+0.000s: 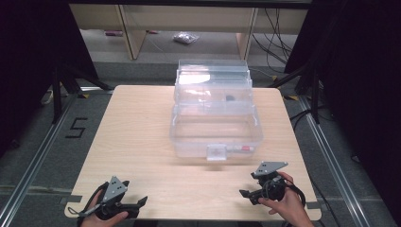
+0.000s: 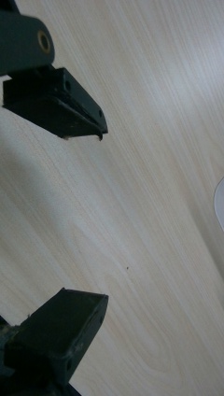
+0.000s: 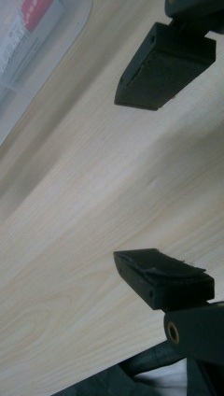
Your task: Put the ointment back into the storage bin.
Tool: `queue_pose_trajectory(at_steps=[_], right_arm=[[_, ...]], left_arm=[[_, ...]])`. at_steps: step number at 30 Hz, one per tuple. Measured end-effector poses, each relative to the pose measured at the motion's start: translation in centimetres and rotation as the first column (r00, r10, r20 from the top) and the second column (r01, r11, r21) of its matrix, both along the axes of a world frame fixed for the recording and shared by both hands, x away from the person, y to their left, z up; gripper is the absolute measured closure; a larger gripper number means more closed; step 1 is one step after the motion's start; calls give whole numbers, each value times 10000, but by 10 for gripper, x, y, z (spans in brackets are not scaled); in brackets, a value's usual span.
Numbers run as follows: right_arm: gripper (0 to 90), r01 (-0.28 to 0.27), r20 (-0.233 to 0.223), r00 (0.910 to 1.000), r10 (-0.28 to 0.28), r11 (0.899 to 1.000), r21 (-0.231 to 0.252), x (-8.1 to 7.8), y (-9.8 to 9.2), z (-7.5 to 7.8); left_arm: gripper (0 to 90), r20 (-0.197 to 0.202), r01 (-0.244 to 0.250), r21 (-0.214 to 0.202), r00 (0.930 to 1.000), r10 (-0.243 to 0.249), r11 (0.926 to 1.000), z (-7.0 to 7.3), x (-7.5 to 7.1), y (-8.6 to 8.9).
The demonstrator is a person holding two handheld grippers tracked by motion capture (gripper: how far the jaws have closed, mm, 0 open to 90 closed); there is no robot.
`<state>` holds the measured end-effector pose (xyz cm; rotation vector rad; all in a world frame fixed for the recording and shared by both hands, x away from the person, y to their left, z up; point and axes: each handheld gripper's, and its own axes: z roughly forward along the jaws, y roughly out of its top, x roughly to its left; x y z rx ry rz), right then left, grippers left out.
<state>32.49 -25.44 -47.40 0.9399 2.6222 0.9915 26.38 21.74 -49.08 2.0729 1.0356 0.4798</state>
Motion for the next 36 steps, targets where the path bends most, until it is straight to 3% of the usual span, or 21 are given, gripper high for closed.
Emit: queue_pose_trajectory(at_steps=[1,5,7,8,9,10,12,15,20,30,31,33,35,36], right_arm=[[216,155,-222,9996,-153,9998,87,-2,-1,1],[212,403,-230,9989,-403,9992,22,-6,-5,1],[205,459,-293,9985,-456,9989,95,-8,-6,0],[205,605,-242,9979,-601,9980,157,-9,-6,-1],[207,663,-291,9974,-655,9974,284,-12,-5,-2],[209,552,-180,9983,-546,9979,334,-11,-5,-3],[208,644,-423,9971,-638,9978,141,-13,-5,-2],[205,448,-76,9990,-446,9982,390,-13,-5,-5],[205,664,-367,9972,-659,9977,131,-16,-5,-7],[204,851,-378,9957,-842,9961,231,-16,-4,-9],[204,771,-205,9968,-767,9968,190,-16,-5,-10],[204,846,-450,9955,-834,9961,255,-17,-4,-9],[205,703,-99,9975,-701,9971,286,-16,-5,-9],[205,716,-338,9969,-707,9971,265,-16,-5,-7]], left_arm=[[150,-20,-29,92,10000,29,10000,1,0,0],[150,-7,-12,22,10000,12,10000,0,0,0],[150,7,-52,-100,10000,52,9999,0,0,-1],[150,3,5,37,10000,-5,10000,0,0,0],[150,14,-162,-131,9999,163,9998,0,-1,-2],[150,26,-98,-20,9999,98,9999,0,0,-1],[150,-68,-26,-6,10000,26,10000,0,0,-1],[150,-64,-42,9,10000,42,10000,0,-1,-1],[150,-70,-41,31,10000,41,10000,0,-1,-1],[150,-68,-38,25,10000,38,10000,0,-1,-1],[150,-69,-33,30,10000,33,10000,0,-1,-1],[150,-61,-42,20,10000,42,10000,0,-1,-1],[150,-66,-41,32,10000,41,10000,0,-1,-1],[150,-67,-36,33,10000,36,10000,0,-1,-1]])
